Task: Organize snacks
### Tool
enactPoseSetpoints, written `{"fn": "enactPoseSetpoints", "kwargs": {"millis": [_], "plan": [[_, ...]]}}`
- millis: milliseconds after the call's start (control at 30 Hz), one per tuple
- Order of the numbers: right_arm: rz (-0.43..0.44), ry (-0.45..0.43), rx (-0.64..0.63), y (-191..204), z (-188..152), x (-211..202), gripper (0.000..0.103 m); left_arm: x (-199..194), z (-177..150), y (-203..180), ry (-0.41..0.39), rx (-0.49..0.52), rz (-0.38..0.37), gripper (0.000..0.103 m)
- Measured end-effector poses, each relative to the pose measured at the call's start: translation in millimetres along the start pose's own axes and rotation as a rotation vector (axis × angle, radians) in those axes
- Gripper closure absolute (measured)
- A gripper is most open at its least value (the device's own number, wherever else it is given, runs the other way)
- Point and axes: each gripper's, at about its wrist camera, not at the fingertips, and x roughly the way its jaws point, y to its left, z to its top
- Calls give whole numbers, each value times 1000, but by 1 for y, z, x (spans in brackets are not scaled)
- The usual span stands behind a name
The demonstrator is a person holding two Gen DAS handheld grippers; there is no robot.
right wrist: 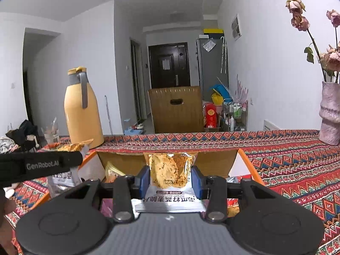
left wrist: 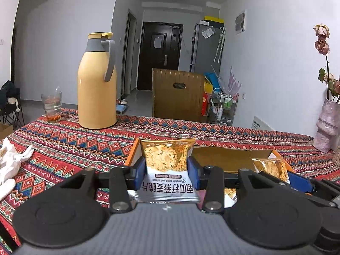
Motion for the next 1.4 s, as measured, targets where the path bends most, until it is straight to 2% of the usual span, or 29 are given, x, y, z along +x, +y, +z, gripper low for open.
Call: {"fn": "enactPoseSetpoints", "kwargs": {"millis": [33,100,133,167,200,233,267,300,567,767,1100,1400], "plan": [[-9,4,2,0,-1,1,61,-1,0,0,-4,-2,5,55],[-24,8,14,-2,-1,2,57,-4,-1,0,-14,-3,9,35],[-29,8,22,-3,-1,2,55,-6,-1,0,-22,-3,20,28],[-29,6,31,-5,-1,2,44,-9,-1,0,-36,-6,32,16],[-30,0,39,-7,-2,0,28,-10,0,0,-46,-9,40,6],[-36,-8,45,-8,-1,-2,19,-12,0,1,-58,-16,48,2],[-41,-20,51,-9,-1,-4,6,-14,1,3,-71,-23,52,0],[-45,-33,57,-10,-1,-7,0,-16,1,4,-79,-30,55,0],[-69,-36,85,-16,2,-11,0,-23,5,6,-69,-46,47,0],[-73,-66,96,-19,9,-26,0,-43,13,5,-94,-43,32,0],[-49,-118,76,-17,10,-85,0,-93,9,7,-121,-9,8,0],[-36,-115,56,-17,-7,-140,0,-140,-13,16,-94,15,-26,0]]}}
